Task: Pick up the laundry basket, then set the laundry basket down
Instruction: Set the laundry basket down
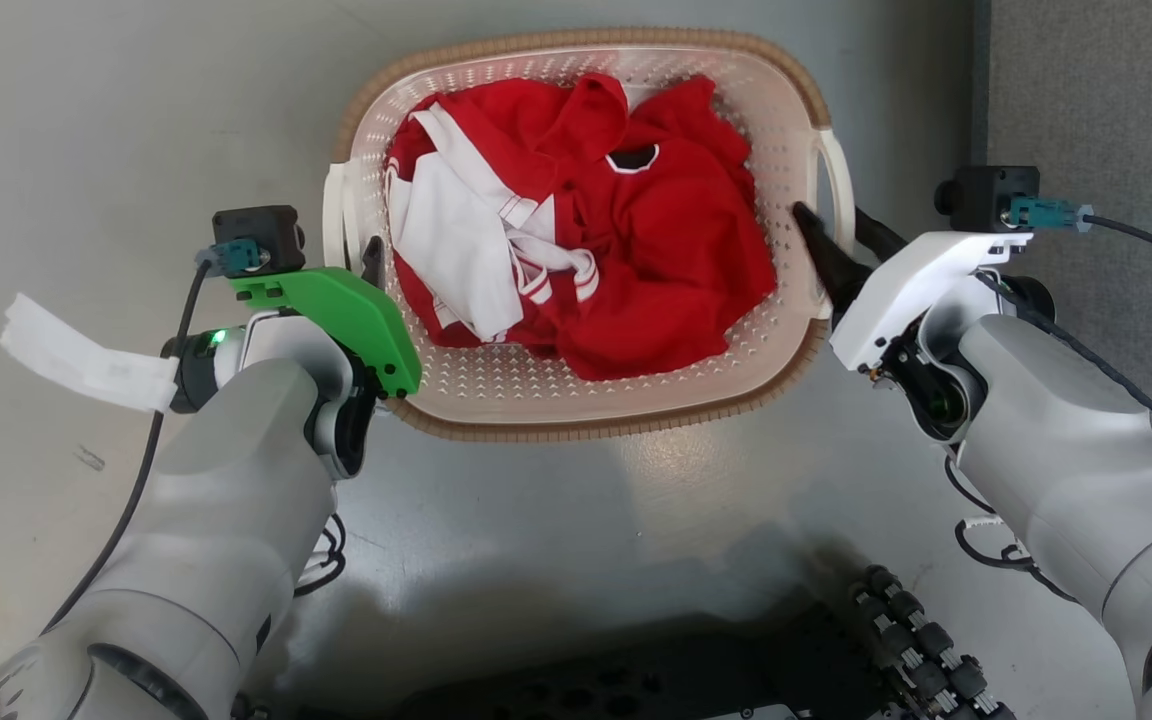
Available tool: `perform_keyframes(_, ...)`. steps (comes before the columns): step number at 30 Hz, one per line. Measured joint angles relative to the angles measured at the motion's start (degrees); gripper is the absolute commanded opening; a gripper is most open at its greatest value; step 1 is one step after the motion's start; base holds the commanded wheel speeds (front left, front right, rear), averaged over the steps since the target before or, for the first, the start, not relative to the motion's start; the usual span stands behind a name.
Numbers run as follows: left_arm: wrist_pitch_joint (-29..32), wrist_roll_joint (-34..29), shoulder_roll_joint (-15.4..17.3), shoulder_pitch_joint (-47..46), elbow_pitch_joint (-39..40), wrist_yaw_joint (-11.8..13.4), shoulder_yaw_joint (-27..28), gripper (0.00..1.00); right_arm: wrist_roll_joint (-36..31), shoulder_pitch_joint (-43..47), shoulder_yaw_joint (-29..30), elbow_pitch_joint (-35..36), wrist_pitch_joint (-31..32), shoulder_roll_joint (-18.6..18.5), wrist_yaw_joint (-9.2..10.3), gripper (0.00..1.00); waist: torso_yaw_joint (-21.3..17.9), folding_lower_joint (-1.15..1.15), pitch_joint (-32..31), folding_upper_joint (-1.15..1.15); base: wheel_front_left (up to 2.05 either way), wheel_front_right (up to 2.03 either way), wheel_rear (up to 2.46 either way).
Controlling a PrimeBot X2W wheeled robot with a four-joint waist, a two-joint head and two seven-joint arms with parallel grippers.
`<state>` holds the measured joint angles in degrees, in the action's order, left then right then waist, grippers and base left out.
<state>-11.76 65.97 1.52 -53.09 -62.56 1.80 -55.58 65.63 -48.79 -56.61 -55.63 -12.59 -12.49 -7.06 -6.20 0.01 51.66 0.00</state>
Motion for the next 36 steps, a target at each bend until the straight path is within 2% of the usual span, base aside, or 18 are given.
perform_keyframes(1,-0.15,0.09,0.0,-0.01,-0.02,0.0,0.0,1.0,0.09,-0.01,-0.11,-0.04,0.0,0.0,-0.01,1.0,0.0,0.0,-0.01,0.0,0.0,0.0,0.0)
perform_keyframes(20,-0.9,0.91,0.09,-0.02,-0.92,-0.71,-1.42,1.0,1.02,-0.34,-1.71,-1.18,-0.52,0.64,-0.01,1.0,-0.06,0.0,-1.79,0.0,0.0,0.0,0.0)
perform_keyframes(30,-1.49,0.9,0.1,0.29,-3.41,-0.79,-1.94,1.0,2.02,0.01,-1.93,-1.85,-1.07,1.49,-0.01,1.0,-0.56,0.0,-5.87,0.0,0.0,0.0,0.0)
perform_keyframes(36,-2.25,0.9,0.1,2.63,-4.13,-1.83,-1.69,1.0,3.19,2.14,-1.91,-2.21,-1.08,1.86,-0.01,1.0,-1.0,-0.01,-10.2,0.0,0.0,0.0,0.0)
